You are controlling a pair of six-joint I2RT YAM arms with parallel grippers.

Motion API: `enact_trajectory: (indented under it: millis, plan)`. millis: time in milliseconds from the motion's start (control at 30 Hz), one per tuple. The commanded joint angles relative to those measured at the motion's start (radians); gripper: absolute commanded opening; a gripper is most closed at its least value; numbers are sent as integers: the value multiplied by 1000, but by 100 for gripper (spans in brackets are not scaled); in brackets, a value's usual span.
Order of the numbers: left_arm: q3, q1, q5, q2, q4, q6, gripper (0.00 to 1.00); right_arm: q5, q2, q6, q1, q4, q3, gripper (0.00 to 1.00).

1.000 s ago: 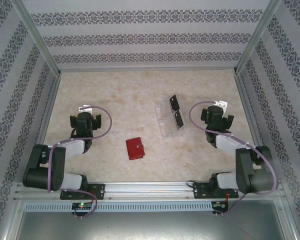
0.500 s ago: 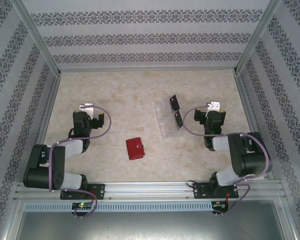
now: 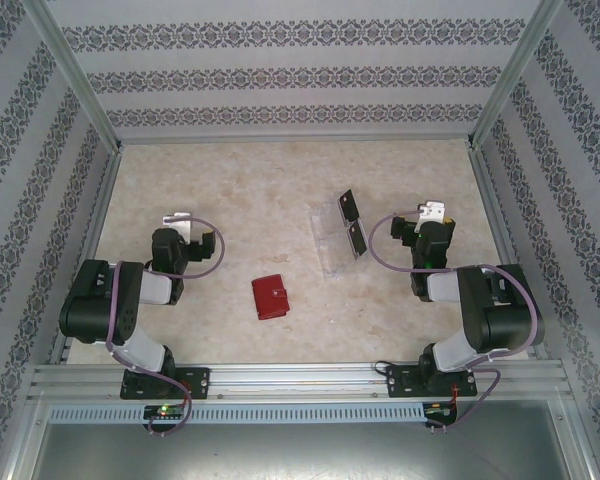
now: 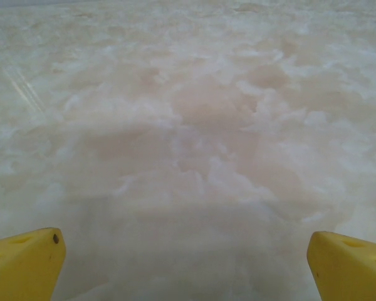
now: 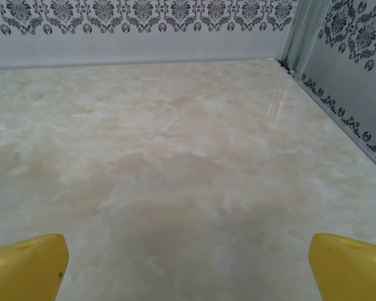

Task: Put the credit cards into the card holder
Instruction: Reset both arms

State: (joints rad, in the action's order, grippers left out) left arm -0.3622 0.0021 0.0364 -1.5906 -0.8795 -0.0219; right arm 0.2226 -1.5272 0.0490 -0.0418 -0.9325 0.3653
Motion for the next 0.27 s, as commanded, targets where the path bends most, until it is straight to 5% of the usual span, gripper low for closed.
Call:
enact_trajectory:
  millis: [0,67,233]
  plan:
    - [-29,10,20,4,-49,13,100,-68,-1,-5,-1,-16,7,98]
    - [-32,9,19,7,-37,13,100,-171,-2,-15,20,6,19,98]
    - [-31,9,16,6,-41,16,100,-177,2,-18,22,1,14,98]
